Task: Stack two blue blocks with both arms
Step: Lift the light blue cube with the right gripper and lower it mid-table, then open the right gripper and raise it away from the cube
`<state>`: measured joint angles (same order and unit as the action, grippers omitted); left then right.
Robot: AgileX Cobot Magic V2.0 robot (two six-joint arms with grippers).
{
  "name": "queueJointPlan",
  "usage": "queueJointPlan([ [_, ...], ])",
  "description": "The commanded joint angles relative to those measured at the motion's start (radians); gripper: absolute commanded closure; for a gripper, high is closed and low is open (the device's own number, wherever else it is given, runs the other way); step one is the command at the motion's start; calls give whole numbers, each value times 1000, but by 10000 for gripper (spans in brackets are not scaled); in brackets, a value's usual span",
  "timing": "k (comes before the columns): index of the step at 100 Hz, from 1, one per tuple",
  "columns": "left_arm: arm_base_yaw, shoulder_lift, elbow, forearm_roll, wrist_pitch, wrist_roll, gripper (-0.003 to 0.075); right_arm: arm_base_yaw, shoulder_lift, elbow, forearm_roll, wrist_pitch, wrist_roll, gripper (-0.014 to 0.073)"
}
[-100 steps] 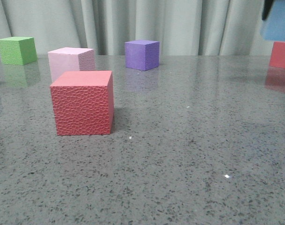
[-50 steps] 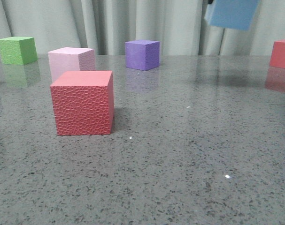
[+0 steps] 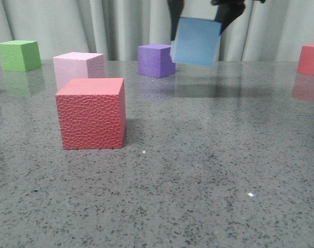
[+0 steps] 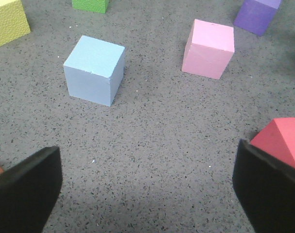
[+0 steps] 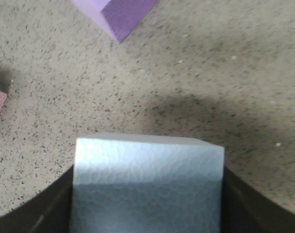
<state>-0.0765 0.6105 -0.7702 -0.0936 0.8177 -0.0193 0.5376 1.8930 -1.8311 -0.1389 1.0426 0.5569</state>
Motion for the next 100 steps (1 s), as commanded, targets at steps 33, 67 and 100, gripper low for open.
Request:
queueJointPlan([
  [33, -7, 8, -35, -15, -59, 0, 39, 44, 66, -125, -13, 36, 16, 221],
  [67, -7, 8, -35, -15, -59, 0, 39, 44, 85, -124, -16, 45, 49, 221],
  [100, -7, 8, -35, -15, -59, 0, 39, 44, 92, -124, -16, 32, 50, 221],
])
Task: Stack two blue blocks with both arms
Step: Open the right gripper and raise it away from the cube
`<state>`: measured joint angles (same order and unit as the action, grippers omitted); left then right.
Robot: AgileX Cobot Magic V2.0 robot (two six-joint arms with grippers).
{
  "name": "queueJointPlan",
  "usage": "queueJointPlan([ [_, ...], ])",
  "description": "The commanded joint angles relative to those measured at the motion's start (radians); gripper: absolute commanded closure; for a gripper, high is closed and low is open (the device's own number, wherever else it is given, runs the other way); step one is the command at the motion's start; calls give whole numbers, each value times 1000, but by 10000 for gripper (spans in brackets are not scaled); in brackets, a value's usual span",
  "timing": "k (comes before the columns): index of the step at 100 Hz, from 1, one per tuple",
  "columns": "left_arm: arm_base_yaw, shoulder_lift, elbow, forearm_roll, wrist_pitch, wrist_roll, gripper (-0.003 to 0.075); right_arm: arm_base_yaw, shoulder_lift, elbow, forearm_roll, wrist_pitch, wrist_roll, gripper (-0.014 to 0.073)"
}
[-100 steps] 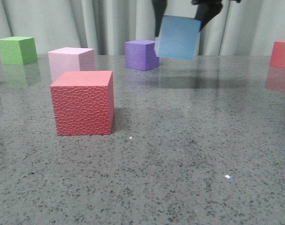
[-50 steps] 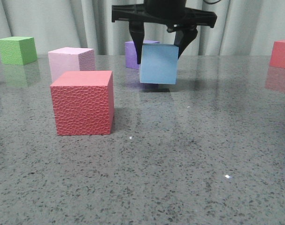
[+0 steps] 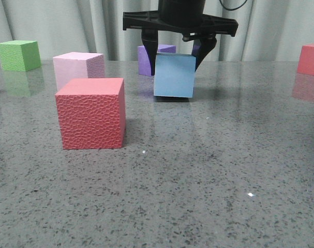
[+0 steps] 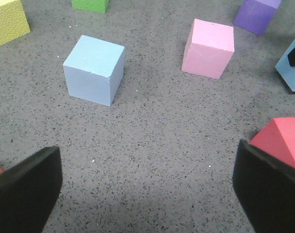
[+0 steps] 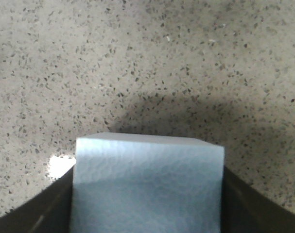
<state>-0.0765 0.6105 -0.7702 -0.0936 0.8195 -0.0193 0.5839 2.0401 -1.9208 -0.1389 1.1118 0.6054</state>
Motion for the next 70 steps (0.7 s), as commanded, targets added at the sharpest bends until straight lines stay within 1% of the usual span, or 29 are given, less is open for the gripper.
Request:
queueJointPlan([
  [1, -7, 8, -35, -15, -61, 0, 39, -2, -55, -34, -16, -37, 1, 221],
  [32, -7, 8, -35, -15, -61, 0, 39, -2, -55, -34, -16, -42, 1, 218],
  [41, -7, 8, -35, -15, -60, 0, 39, -2, -55, -34, -16, -43, 1, 202],
  [55, -7, 8, -35, -15, -60, 0, 39, -2, -55, -34, -16, -44, 1, 123],
  [56, -7, 8, -35, -15, -60, 0, 39, -2, -55, -34, -16, -44, 1, 106],
  [70, -7, 8, -35, -17, -60, 0, 39, -2, -55, -34, -16, -44, 1, -6],
])
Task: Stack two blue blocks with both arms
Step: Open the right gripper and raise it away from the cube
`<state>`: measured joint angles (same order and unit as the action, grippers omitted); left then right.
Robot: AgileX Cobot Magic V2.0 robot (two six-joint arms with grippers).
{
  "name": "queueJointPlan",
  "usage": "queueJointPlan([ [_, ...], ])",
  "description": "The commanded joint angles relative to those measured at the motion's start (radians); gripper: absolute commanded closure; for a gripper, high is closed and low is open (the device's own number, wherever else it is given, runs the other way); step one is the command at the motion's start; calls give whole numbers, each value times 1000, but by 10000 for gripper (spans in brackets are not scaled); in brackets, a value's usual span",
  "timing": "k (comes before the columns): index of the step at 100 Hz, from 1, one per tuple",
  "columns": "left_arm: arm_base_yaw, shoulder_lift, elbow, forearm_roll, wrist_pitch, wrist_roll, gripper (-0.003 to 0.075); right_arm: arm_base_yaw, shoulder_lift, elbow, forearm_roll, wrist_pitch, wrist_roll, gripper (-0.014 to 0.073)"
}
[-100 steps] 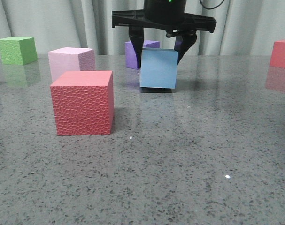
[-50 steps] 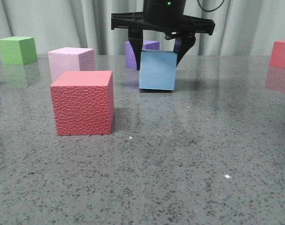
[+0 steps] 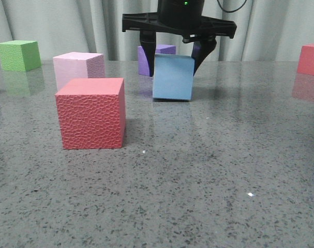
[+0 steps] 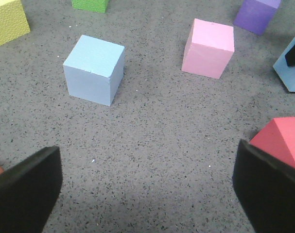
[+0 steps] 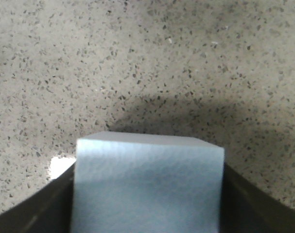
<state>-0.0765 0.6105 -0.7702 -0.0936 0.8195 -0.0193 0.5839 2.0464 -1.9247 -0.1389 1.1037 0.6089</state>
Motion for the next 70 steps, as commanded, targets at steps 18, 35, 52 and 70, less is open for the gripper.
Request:
queueJointPlan([
  [18, -7, 8, -35, -17, -60, 0, 39, -2, -61, -30, -16, -35, -2, -52],
  [35, -7, 8, -35, -17, -60, 0, 39, -2, -61, -30, -16, -28, -2, -52],
  [52, -7, 8, -35, -17, -60, 0, 39, -2, -64, -39, -16, 24, -10, -52],
  [70, -7, 8, -35, -17, -60, 0, 39, -2, -64, -102, 5, 85, -97, -52],
])
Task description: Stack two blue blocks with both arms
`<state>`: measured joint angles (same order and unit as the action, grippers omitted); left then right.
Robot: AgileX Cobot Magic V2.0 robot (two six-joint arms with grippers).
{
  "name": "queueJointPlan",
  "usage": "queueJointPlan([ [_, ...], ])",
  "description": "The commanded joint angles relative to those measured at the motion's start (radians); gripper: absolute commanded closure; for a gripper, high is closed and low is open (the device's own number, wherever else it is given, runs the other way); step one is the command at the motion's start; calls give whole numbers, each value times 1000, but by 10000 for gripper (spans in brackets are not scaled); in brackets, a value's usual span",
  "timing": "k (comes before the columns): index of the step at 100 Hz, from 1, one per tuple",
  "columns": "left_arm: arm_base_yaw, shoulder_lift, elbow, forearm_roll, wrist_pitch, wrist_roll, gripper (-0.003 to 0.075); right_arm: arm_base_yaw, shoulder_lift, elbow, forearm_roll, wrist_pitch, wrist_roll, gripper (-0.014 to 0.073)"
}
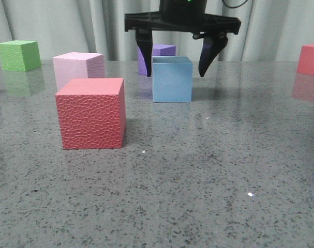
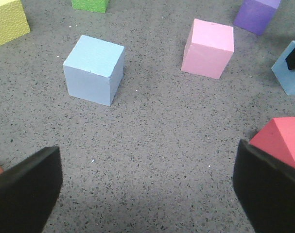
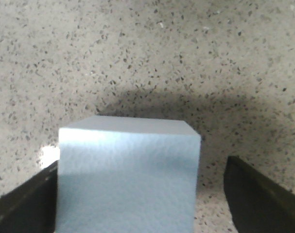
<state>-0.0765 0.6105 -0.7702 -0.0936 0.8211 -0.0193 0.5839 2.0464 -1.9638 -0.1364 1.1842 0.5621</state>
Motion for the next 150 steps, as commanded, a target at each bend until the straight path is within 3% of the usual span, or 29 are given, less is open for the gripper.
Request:
queueJointPlan([
  [1, -7, 8, -35, -17, -62, 0, 39, -2, -64, -67, 7, 5, -57, -52],
  [33, -7, 8, -35, -22, -62, 0, 39, -4, -70, -247, 36, 55, -157, -52],
  [57, -7, 8, -35, -22, -62, 0, 39, -20, -126, -255, -90, 58, -187, -52],
  [102, -7, 8, -35, -22, -62, 0, 39, -237, -252, -237, -15, 101, -365, -52],
  [123, -7, 8, -35, -22, -62, 0, 39, -327, -345, -113, 27, 69, -409, -52],
  [150, -7, 8, -35, -22, -62, 0, 39, -384, -572, 284, 27, -116, -411, -52],
])
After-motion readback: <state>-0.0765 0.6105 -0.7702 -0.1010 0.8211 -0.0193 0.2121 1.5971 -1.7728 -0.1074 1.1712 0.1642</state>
